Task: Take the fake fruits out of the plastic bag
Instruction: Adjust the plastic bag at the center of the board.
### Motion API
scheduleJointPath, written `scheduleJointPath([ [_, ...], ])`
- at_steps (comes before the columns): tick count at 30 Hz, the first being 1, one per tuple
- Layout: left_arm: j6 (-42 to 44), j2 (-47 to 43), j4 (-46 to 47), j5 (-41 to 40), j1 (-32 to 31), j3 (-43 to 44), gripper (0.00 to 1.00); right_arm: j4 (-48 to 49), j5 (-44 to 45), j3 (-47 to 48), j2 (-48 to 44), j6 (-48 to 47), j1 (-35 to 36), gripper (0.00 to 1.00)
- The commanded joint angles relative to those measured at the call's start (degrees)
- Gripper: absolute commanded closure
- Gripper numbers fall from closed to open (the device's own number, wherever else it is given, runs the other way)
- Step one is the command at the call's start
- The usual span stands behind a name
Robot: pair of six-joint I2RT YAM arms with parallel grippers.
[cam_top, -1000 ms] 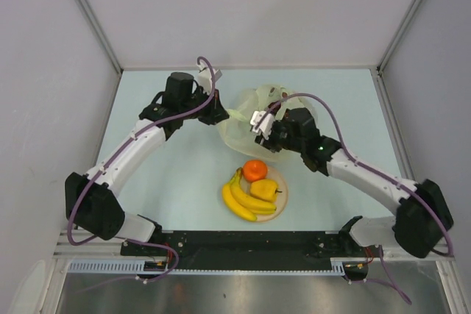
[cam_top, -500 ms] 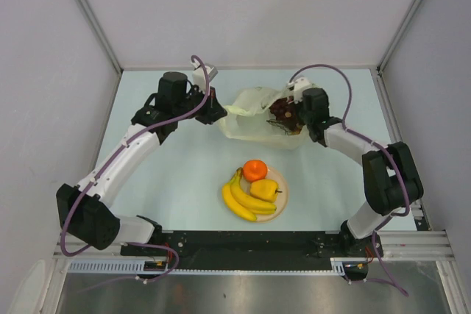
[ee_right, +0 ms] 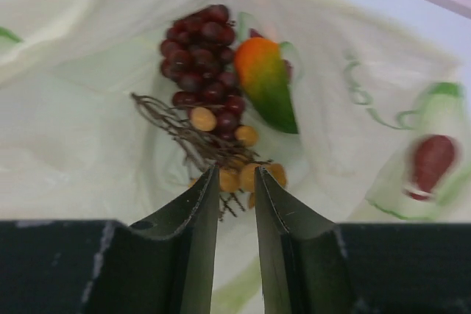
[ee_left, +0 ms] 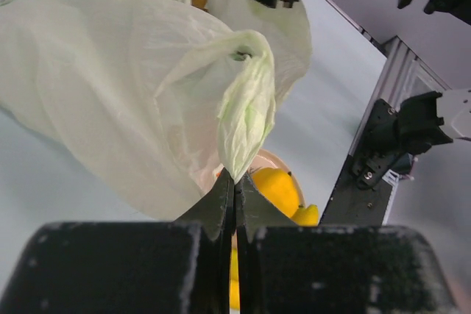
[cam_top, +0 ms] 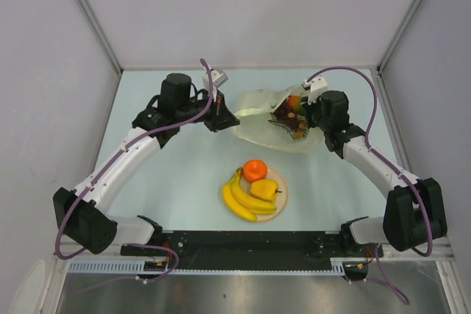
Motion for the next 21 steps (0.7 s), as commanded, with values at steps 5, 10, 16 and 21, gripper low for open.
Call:
scheduleJointPath([
  [5, 4.0, -0.5, -1.4, 1.7, -3.3, 7.8, 1.00, 6.7, -5.7, -0.5, 6.2, -6.6, 3.5, 0.70],
  [10, 5.3, 0.6, -2.1, 1.1, -4.0, 10.8, 1.00, 12.3, -0.8, 3.3, 13.9, -7.4, 3.2, 0.73],
  [16, 7.7, 1.1, -3.3, 0.1, -4.7, 10.4, 0.99, 15.5, 1.3, 8.4, 22.0, -11.2, 0.3, 0.79],
  [21, 8.4, 0.7, -3.9, -1.6, -4.8, 8.2, 1.00, 7.6, -4.7, 7.7, 23.4, -18.3, 3.1, 0.63],
])
